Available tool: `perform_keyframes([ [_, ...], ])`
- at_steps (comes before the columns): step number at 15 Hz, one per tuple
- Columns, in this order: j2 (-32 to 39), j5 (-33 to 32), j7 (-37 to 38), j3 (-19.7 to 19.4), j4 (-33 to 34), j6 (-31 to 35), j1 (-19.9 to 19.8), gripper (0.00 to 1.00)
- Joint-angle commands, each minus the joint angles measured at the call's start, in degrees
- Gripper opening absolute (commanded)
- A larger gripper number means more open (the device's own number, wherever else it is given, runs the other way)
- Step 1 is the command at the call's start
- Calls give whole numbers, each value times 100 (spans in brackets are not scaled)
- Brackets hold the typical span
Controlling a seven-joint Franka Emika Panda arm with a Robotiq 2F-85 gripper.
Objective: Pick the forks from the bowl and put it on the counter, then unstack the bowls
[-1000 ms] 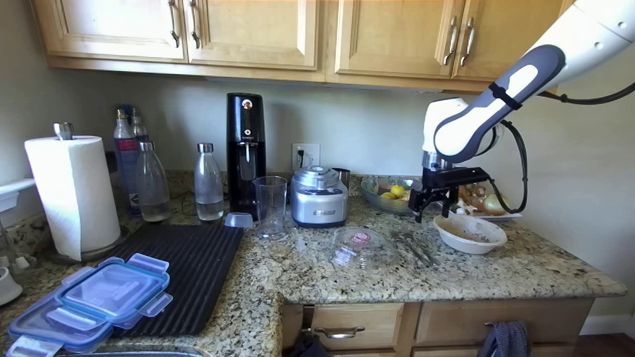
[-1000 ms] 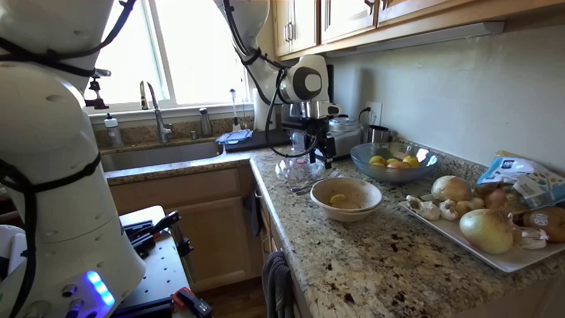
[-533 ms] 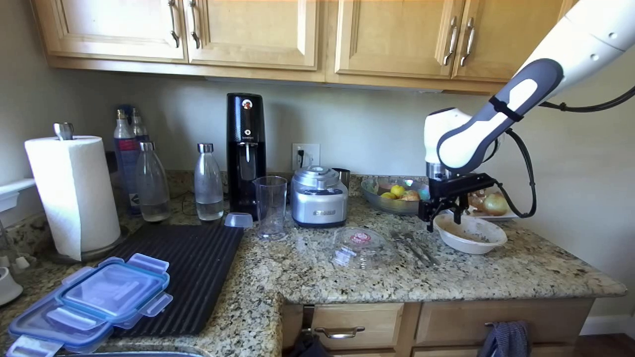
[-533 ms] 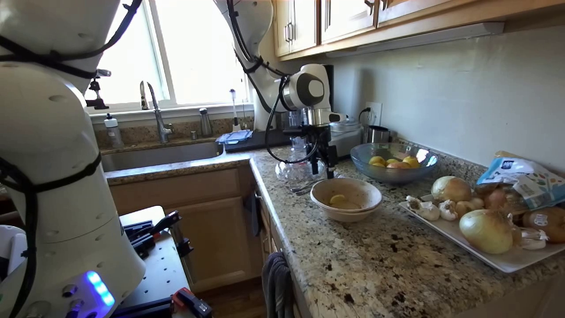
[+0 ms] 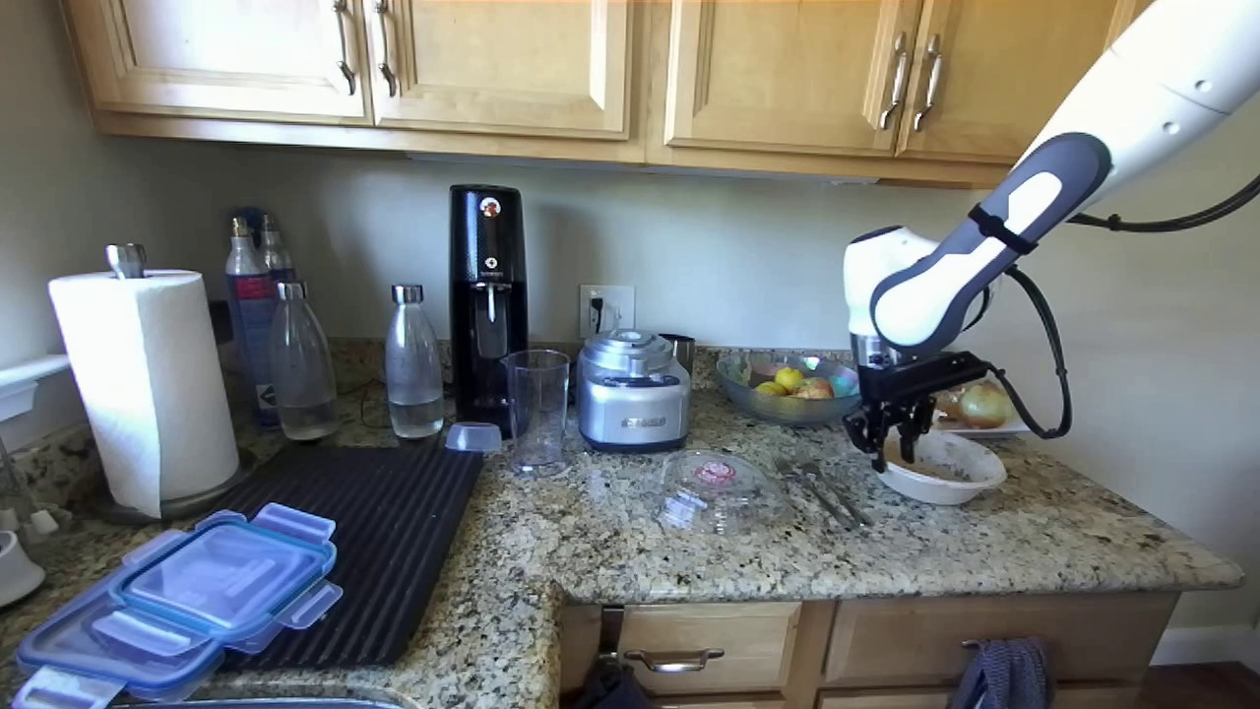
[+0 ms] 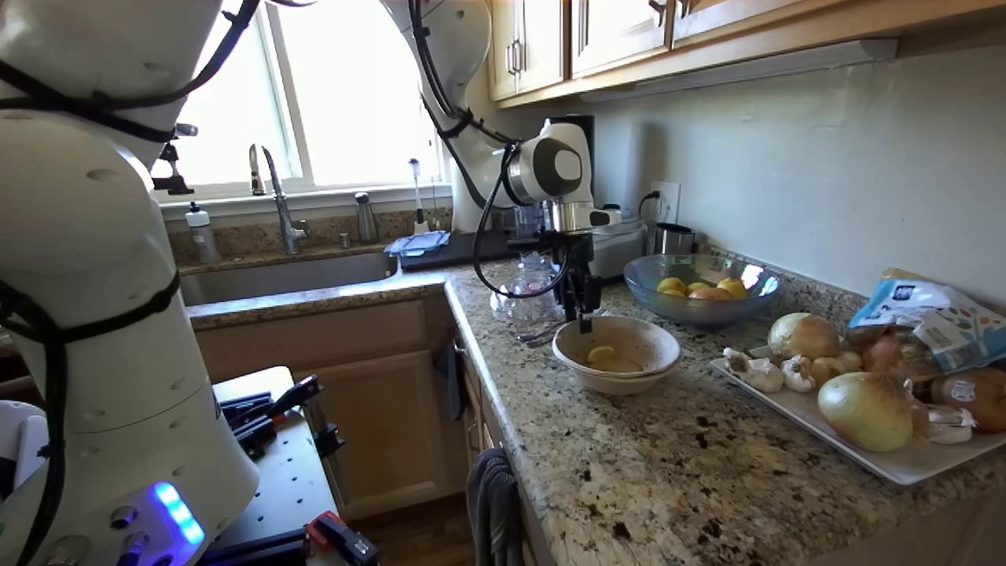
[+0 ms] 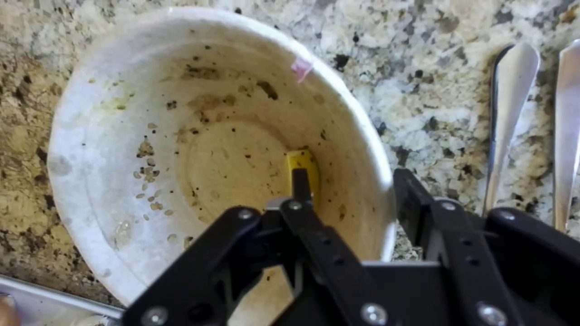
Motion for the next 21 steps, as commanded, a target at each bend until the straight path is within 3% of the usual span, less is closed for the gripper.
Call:
perform_keyframes([
  [1,-34,-168,262,-126,11,-213,141,20],
  [3,-30,-169,267,-121,15,-234,141,9],
  [6,-35,-204,294,-131,16,-265,152,4],
  [21,105,-464,833,-430,92,-908,-5,7],
])
